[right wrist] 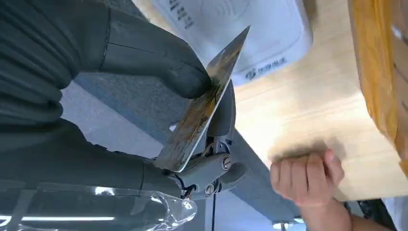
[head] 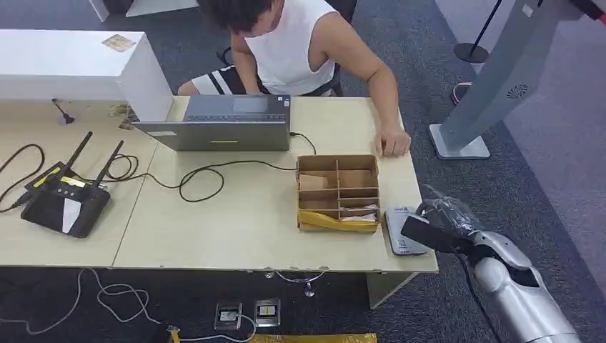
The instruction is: Pass the card to the sensor for recognition and then transmit it.
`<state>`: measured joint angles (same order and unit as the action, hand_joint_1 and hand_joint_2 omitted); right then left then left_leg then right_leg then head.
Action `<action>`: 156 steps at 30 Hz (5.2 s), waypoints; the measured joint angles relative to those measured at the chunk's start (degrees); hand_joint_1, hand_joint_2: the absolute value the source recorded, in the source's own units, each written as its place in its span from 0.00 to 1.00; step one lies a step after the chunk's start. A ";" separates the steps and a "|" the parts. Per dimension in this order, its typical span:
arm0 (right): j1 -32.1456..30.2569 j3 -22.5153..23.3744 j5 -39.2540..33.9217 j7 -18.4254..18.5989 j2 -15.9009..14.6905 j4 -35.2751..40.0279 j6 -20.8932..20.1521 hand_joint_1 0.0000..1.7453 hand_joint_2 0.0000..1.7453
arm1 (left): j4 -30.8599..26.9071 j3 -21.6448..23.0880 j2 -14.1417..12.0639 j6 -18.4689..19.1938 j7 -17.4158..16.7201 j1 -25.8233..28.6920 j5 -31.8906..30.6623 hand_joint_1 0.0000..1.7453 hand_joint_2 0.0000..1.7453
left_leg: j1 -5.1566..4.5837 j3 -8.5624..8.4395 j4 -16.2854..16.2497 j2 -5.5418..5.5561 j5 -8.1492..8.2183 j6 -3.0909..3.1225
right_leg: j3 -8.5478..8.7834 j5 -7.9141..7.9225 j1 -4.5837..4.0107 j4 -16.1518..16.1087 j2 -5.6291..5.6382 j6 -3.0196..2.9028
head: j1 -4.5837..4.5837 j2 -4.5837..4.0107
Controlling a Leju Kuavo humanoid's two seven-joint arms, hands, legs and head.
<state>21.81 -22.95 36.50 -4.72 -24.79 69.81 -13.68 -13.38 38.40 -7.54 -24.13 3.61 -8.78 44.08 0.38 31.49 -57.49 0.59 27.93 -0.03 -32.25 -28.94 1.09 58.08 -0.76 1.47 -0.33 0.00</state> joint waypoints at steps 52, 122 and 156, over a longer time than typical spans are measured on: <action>18.47 5.51 1.63 -5.02 -3.87 3.15 4.92 1.00 1.00 | 0.28 1.16 -0.94 0.70 2.56 -0.17 -3.30 0.00 1.00 | -0.02 -0.02 -0.01 -0.23 -0.01 0.00 | -0.01 0.09 0.01 0.01 0.21 -0.02 | 0.04 0.00; 31.25 -3.76 -29.28 -3.63 12.07 -6.54 -3.65 0.00 1.00 | 0.44 4.42 -1.07 0.53 3.26 -0.13 -4.17 0.00 1.00 | 0.11 0.07 -0.03 -0.11 -0.11 -0.05 | -0.15 0.11 -0.12 0.04 0.17 -0.07 | -0.02 0.00; 4.12 -7.15 -11.71 3.85 10.86 13.59 -0.59 0.00 1.00 | 0.44 4.09 -0.26 -0.52 1.22 -0.20 -2.21 0.00 1.00 | 0.11 0.09 0.00 -0.15 -0.07 -0.11 | -0.16 0.11 -0.12 0.04 0.21 -0.08 | 0.00 0.00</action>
<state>25.94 -30.10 24.79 -0.87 -13.92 83.41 -14.27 -12.94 42.49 -7.80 -24.65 4.83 -8.99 41.88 0.49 31.59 -57.49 0.44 27.86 -0.13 -32.41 -28.83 0.97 58.12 -0.56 1.40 -0.33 0.00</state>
